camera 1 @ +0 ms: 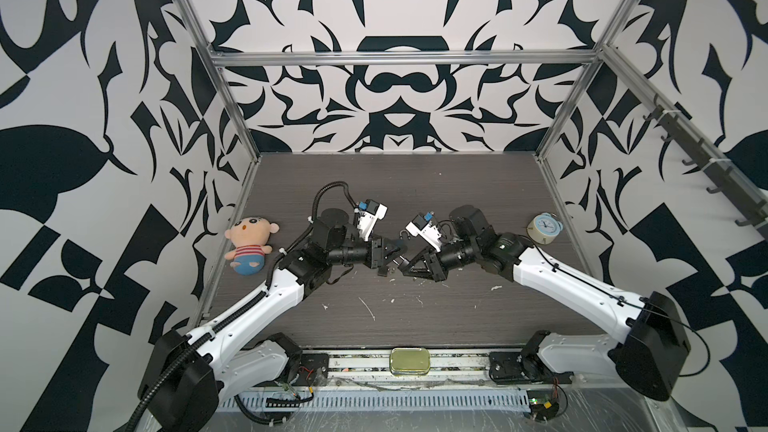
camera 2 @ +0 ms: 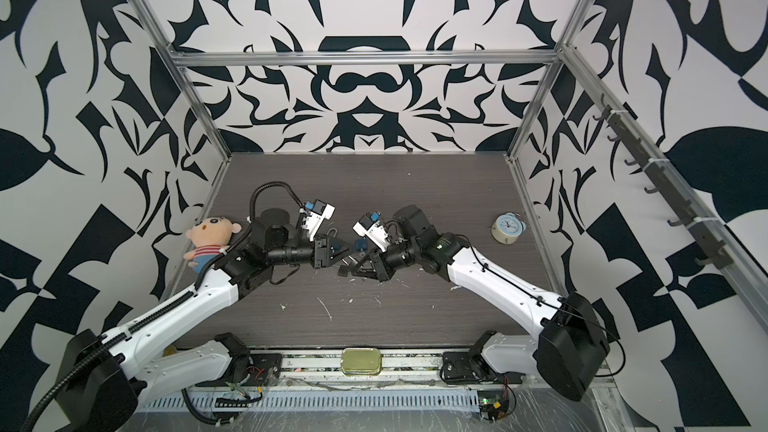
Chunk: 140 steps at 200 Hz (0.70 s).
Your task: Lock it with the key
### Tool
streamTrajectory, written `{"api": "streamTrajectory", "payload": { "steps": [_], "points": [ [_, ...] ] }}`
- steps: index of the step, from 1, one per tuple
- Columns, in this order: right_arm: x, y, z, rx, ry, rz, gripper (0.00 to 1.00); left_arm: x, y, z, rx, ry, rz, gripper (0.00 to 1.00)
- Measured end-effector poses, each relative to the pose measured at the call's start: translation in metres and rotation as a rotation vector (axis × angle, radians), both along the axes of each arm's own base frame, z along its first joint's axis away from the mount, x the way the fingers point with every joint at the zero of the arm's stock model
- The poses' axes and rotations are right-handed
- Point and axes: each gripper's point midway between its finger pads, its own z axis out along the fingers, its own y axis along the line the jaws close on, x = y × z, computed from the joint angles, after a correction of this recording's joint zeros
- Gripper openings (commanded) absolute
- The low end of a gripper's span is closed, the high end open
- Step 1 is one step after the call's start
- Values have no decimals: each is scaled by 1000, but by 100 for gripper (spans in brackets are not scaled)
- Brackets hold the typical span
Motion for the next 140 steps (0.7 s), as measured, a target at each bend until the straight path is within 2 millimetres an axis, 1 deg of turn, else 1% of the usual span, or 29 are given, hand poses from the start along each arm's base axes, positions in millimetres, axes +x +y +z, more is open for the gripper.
{"api": "streamTrajectory", "payload": {
  "steps": [35, 71, 117, 140],
  "points": [
    [2, 1, 8, 25, 4, 3, 0, -1, 3, 2, 1, -5, 1, 39],
    [4, 1, 12, 43, 15, 4, 0, -2, 6, 0, 6, 0, 3, 35],
    [5, 2, 13, 50, 28, 6, 0, -3, 14, 8, -13, -25, 23, 34],
    [5, 3, 16, 58, 28, 9, 0, -3, 15, 10, -15, -29, 25, 32]
  ]
}}
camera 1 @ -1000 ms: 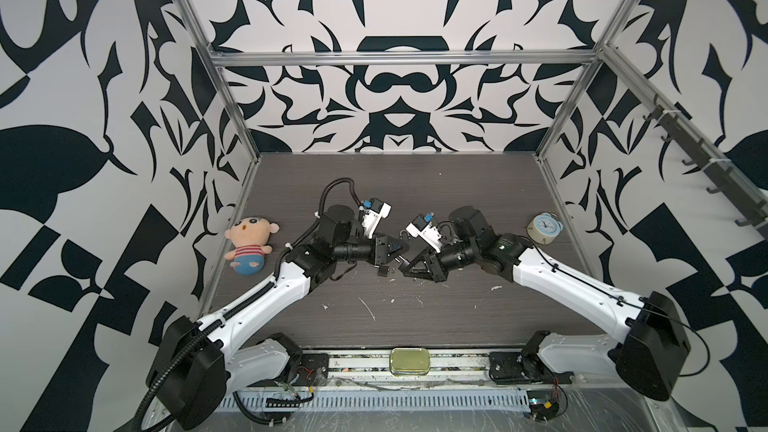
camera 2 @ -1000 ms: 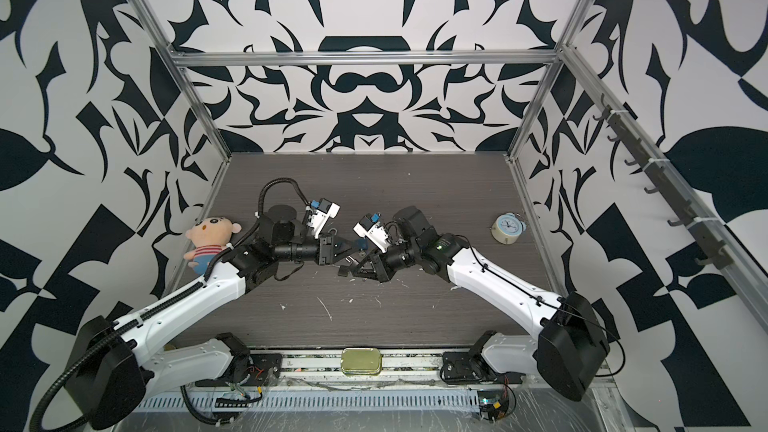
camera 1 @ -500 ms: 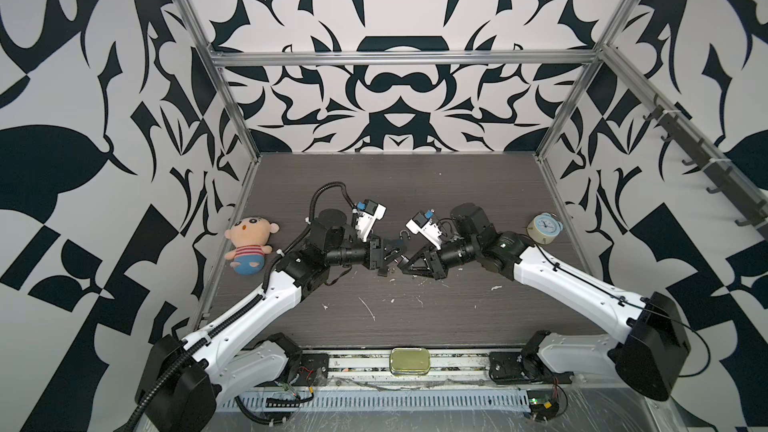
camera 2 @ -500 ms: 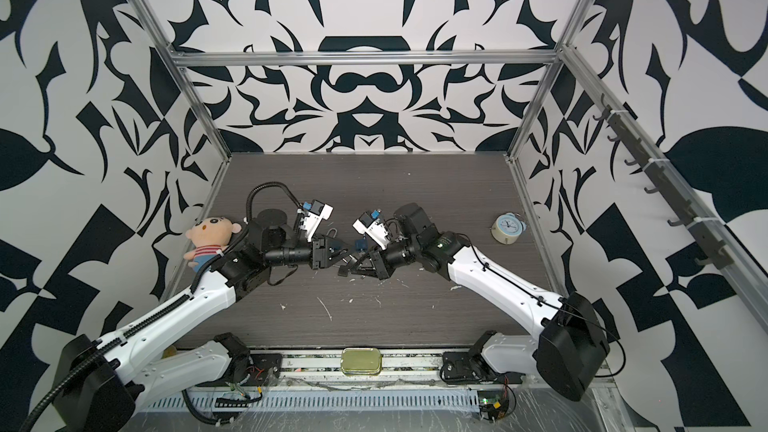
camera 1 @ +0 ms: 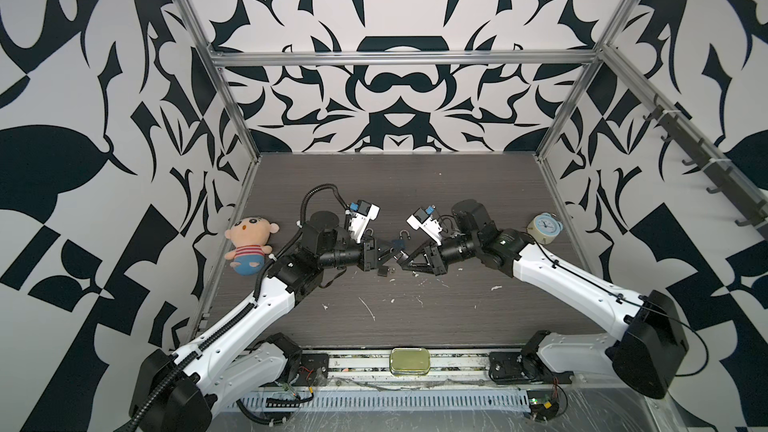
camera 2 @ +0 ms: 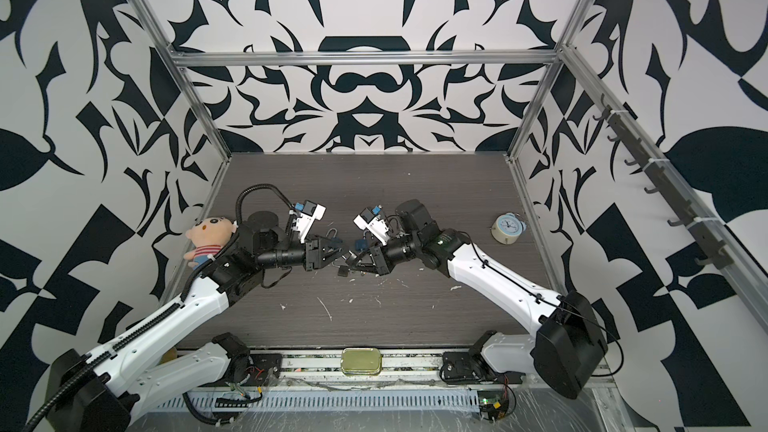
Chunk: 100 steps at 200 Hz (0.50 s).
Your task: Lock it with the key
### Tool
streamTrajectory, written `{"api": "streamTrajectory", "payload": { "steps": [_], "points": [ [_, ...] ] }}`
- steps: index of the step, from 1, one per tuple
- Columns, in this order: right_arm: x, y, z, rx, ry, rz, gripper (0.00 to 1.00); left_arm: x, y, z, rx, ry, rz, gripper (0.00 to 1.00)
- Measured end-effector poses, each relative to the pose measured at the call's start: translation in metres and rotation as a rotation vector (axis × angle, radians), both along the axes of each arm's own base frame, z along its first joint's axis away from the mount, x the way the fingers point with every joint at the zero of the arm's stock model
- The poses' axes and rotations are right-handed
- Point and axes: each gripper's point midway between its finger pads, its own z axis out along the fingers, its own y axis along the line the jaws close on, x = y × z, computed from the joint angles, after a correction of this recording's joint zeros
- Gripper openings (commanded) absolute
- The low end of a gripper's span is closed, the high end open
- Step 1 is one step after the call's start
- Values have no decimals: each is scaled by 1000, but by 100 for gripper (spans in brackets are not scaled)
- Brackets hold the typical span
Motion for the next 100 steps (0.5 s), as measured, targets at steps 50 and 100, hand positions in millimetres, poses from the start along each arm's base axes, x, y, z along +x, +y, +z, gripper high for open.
{"api": "streamTrajectory", "payload": {
  "steps": [50, 100],
  "points": [
    [1, 1, 2, 7, 1, 0, 0, 0, -1, -4, 5, 15, -7, 24],
    [2, 1, 0, 3, 8, -2, 0, 1, -2, -5, 5, 20, -6, 23]
  ]
}}
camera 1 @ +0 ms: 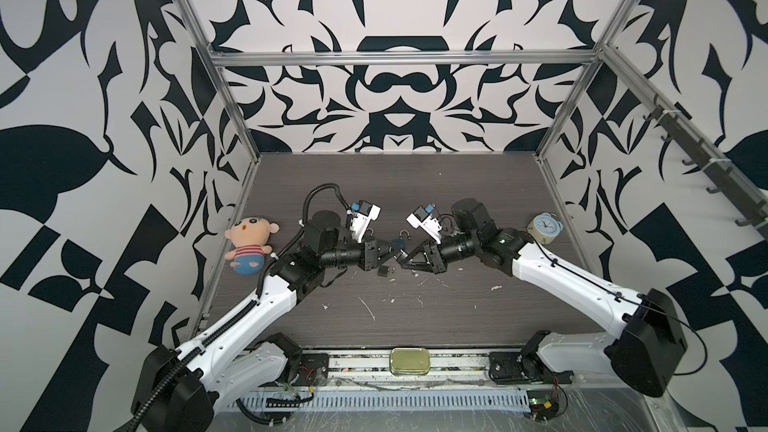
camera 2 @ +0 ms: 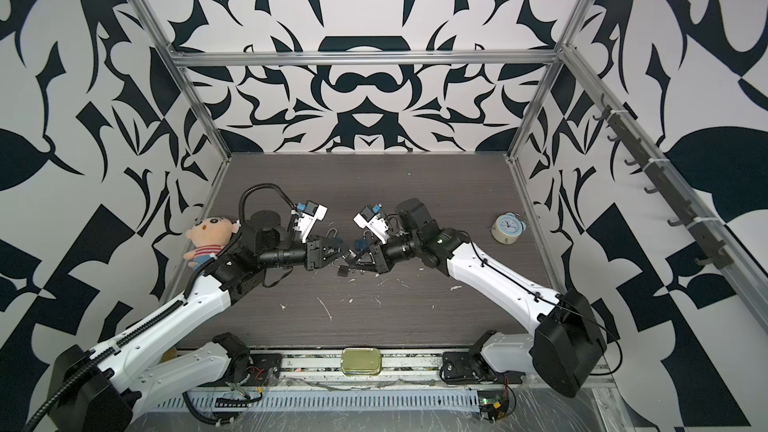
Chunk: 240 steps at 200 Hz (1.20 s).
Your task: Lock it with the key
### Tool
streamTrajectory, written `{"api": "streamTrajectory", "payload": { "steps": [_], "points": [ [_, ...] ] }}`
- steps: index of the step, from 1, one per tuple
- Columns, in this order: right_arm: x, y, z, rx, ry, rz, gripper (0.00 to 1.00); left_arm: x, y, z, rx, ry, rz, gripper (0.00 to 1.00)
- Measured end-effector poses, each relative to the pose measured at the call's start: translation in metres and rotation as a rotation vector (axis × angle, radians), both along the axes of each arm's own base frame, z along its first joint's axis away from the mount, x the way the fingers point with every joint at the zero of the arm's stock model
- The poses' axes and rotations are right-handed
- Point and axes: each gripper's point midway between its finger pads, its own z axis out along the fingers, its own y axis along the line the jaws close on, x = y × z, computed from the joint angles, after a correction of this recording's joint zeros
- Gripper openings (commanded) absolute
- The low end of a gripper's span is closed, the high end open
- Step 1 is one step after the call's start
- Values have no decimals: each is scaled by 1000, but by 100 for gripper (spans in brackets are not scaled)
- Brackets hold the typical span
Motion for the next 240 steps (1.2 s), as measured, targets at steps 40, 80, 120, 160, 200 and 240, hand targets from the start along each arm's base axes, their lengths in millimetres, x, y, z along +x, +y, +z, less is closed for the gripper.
{"api": "streamTrajectory", "payload": {
  "steps": [40, 80, 120, 160, 200, 240],
  "points": [
    [0, 0, 0, 0, 0, 0, 0, 1, 0, 0, 1, 0, 2, 22],
    [0, 0, -1, -5, -1, -2, 0, 0, 0, 2, -8, 8, -1, 2],
    [-1, 1, 3, 15, 2, 8, 0, -3, -2, 7, -32, 5, -23, 0],
    [-2, 1, 12, 42, 40, -1, 0, -2, -3, 13, -51, -15, -33, 0],
    [-6, -1, 20, 74, 72, -13, 0, -3, -5, 19, -71, -39, -46, 0],
    [-8, -4, 27, 101, 90, -28, 0, -4, -7, 24, -97, -59, -62, 0]
  ]
}}
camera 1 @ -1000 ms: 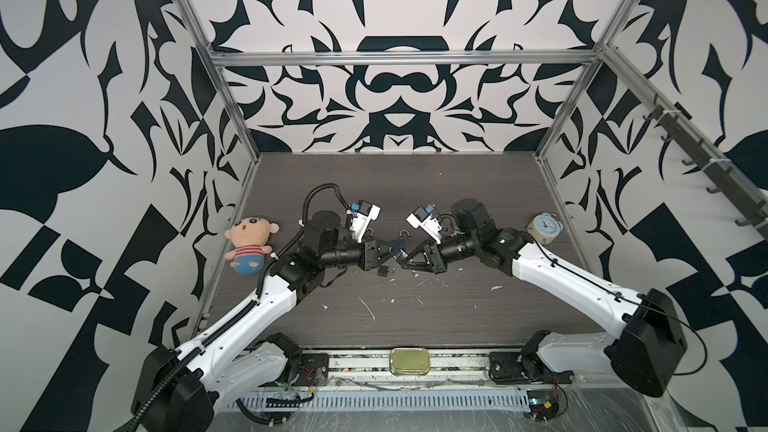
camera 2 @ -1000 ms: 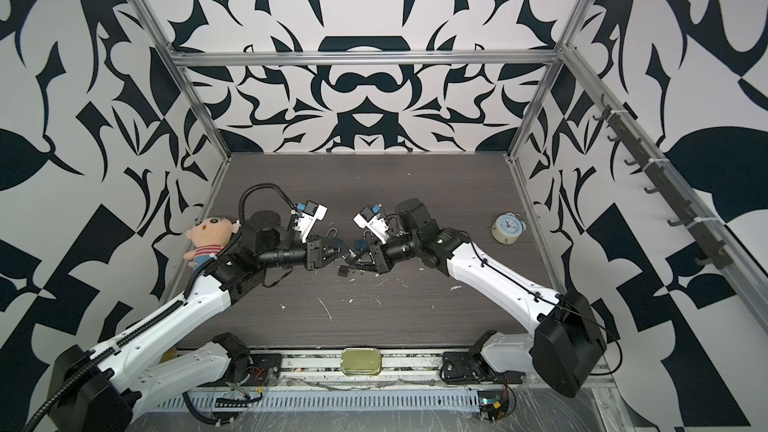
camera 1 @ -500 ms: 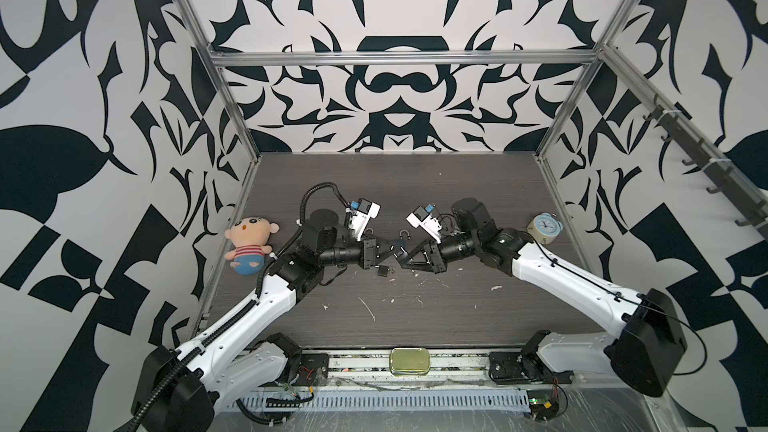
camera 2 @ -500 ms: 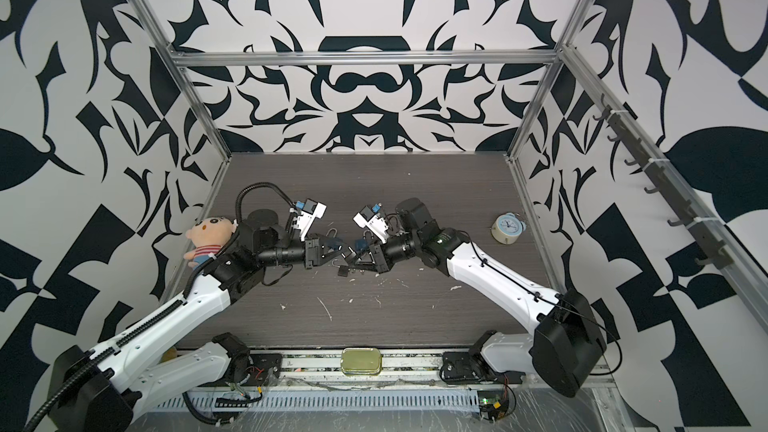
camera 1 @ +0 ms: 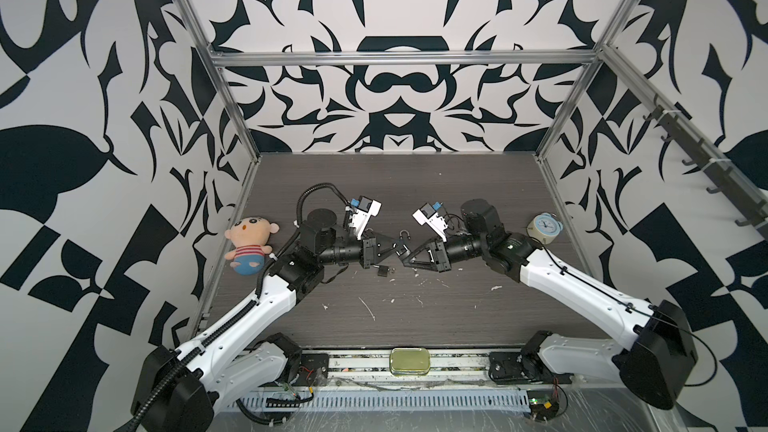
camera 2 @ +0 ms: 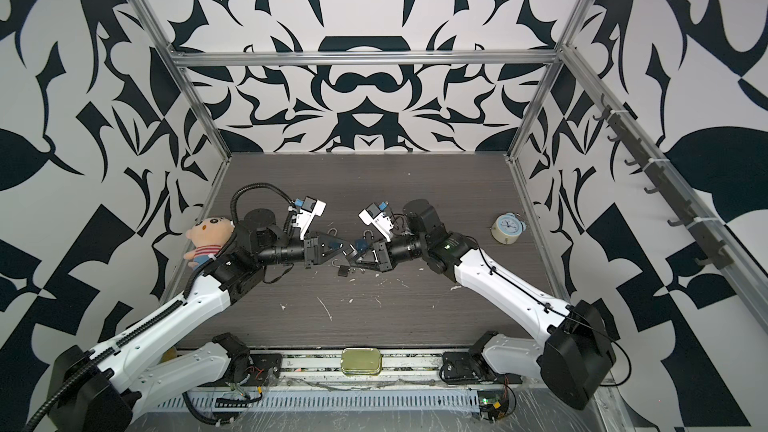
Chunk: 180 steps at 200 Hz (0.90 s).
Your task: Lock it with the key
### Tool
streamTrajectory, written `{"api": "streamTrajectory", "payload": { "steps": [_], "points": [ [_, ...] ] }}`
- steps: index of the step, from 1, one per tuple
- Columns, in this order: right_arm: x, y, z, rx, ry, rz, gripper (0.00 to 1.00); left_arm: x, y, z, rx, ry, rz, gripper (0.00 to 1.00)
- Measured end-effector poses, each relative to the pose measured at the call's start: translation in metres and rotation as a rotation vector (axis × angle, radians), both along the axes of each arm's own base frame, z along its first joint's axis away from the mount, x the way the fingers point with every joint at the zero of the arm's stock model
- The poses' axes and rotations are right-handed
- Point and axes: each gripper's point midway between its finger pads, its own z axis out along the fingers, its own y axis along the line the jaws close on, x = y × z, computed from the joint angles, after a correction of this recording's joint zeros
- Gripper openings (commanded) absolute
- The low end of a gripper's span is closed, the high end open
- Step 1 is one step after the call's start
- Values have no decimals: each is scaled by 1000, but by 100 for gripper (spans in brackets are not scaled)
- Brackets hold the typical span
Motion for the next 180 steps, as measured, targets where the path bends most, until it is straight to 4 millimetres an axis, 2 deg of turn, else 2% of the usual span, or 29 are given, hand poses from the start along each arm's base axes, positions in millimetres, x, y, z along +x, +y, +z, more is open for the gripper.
{"api": "streamTrajectory", "payload": {
  "steps": [180],
  "points": [
    [3, 0, -2, 23, 124, -33, 0, 4, -3, -12, -60, -17, 6, 0]
  ]
}}
